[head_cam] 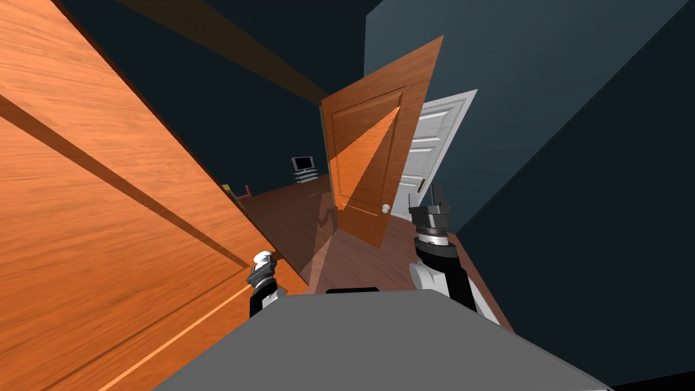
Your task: Pull the door open
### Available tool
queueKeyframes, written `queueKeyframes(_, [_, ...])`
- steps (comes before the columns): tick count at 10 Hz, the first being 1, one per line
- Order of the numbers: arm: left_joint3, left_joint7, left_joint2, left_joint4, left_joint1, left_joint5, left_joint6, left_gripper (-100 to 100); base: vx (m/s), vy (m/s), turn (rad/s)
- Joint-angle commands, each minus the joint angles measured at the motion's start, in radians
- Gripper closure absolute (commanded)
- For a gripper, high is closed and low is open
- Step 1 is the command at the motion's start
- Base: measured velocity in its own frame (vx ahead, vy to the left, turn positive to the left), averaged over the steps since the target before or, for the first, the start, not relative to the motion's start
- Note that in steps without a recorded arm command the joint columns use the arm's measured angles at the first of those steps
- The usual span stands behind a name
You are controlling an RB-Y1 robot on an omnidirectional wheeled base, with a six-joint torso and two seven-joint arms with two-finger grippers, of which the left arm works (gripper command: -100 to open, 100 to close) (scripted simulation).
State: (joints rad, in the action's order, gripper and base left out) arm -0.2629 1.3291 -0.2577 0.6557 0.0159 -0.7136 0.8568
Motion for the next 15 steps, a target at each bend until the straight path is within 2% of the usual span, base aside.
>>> queueKeyframes(1, [0.001, 0.0, 0.001, 0.0, -0.001, 0.0, 0.0, 100, 0.0, 0.0, 0.0])
queueKeyframes(3, [0.001, 0.0, 0.001, 0.0, -0.001, 0.0, 0.0, 100, 0.0, 0.0, 0.0])
queueKeyframes(7, [0.049, 0.038, -0.01, 0.013, 0.007, 0.03, -0.007, 100, -0.182, -0.047, -0.047])
queueKeyframes(8, [0.049, 0.038, -0.01, 0.013, 0.007, 0.03, -0.007, 100, -0.13, -0.043, -0.041])
queueKeyframes(14, [0.143, 0.11, -0.029, 0.039, 0.02, 0.086, -0.02, 100, -0.21, -0.004, -0.081])
queueKeyframes(15, [0.129, 0.095, -0.029, 0.062, 0.031, 0.078, -0.03, 100, -0.096, -0.011, -0.033])
